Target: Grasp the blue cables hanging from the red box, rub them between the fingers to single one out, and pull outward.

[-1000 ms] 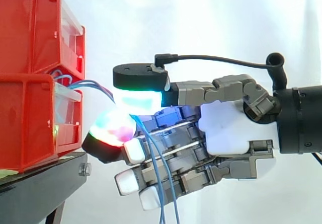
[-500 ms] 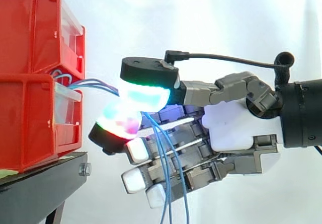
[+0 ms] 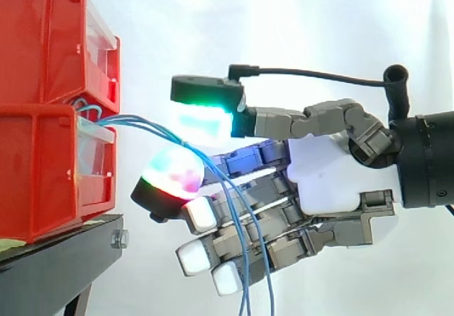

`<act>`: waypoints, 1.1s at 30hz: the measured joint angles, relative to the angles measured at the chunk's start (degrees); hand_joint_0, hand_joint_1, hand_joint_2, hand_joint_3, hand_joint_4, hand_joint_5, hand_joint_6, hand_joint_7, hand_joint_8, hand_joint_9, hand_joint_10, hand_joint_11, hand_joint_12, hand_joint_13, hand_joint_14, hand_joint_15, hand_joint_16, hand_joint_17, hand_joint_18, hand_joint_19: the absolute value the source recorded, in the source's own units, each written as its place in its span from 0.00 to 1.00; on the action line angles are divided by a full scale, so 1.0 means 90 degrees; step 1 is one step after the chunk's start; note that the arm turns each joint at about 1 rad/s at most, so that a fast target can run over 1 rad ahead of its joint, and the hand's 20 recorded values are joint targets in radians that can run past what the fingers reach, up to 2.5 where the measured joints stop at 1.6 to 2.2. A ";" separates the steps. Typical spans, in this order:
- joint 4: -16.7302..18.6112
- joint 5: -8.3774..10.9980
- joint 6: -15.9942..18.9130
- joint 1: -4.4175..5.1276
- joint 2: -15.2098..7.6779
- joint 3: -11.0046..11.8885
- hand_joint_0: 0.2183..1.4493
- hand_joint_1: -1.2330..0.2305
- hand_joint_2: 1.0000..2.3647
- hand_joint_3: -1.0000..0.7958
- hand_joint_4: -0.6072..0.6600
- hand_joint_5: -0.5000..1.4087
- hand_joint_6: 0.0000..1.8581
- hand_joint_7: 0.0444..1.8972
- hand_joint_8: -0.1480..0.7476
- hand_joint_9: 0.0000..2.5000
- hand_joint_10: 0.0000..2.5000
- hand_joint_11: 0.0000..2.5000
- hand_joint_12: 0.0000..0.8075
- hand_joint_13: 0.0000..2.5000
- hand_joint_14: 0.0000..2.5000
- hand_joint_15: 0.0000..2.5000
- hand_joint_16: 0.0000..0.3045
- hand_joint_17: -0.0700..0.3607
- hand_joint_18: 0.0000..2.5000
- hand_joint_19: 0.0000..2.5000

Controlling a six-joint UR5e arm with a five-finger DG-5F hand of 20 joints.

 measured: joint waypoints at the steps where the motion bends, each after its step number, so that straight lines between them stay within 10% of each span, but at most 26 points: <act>1: 0.0000 -0.0001 0.0000 -0.0001 0.0000 0.0001 0.30 0.44 0.01 0.47 0.56 0.18 0.48 0.52 0.50 0.41 0.01 0.29 0.46 0.34 0.01 0.22 0.17 0.44 0.32 0.22; 17: -0.0006 -0.0002 -0.0038 -0.0071 0.0001 0.0081 0.32 0.29 0.00 0.54 0.57 0.17 0.51 0.46 0.50 0.39 0.01 0.30 0.48 0.33 0.01 0.22 0.18 0.45 0.32 0.21; 25: -0.0094 -0.0035 -0.0054 -0.0101 0.0001 0.0091 0.24 0.45 0.00 0.30 0.57 0.18 0.49 0.50 0.48 0.40 0.01 0.30 0.44 0.33 0.01 0.24 0.16 0.42 0.30 0.24; 33: -0.0268 -0.0066 -0.0095 -0.0124 0.0096 0.0101 0.30 0.50 0.01 0.35 0.57 0.18 0.48 0.52 0.46 0.41 0.01 0.30 0.42 0.33 0.01 0.24 0.15 0.40 0.30 0.24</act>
